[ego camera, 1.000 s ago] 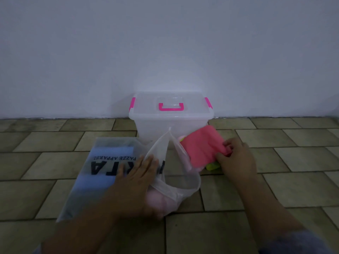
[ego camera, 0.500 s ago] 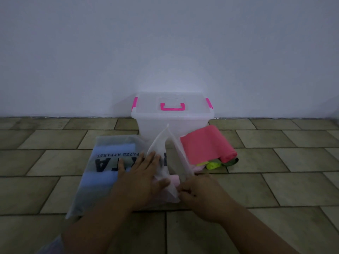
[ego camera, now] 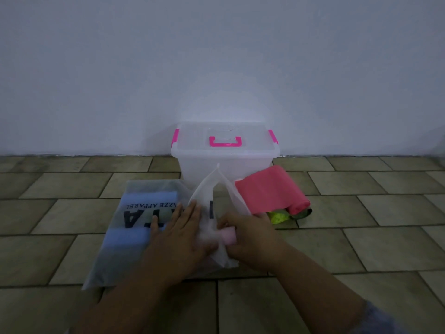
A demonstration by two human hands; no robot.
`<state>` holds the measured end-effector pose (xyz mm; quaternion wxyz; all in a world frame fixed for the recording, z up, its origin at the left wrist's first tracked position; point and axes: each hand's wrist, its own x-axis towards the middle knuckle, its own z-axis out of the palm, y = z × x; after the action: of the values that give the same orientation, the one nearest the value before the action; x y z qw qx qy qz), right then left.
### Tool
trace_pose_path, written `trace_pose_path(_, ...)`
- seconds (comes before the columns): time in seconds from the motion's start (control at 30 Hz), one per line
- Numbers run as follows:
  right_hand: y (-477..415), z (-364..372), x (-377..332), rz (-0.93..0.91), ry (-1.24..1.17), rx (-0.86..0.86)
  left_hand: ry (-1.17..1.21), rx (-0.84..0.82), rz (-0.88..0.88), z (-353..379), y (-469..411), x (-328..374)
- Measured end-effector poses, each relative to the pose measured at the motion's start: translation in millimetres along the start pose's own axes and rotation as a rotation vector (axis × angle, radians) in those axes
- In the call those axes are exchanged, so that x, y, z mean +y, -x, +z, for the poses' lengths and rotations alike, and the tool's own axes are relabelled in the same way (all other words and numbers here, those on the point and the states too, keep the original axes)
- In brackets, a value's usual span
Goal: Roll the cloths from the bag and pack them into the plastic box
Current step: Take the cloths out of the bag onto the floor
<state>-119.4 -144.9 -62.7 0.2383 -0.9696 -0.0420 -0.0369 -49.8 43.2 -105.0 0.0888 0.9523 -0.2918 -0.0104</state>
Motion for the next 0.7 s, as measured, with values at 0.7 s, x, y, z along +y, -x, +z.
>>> trace_pose_path(0.7, -1, -17, 56, 0.374, 0.405, 0.564, -0.279, -0.186, 0.086, 5, 5, 3)
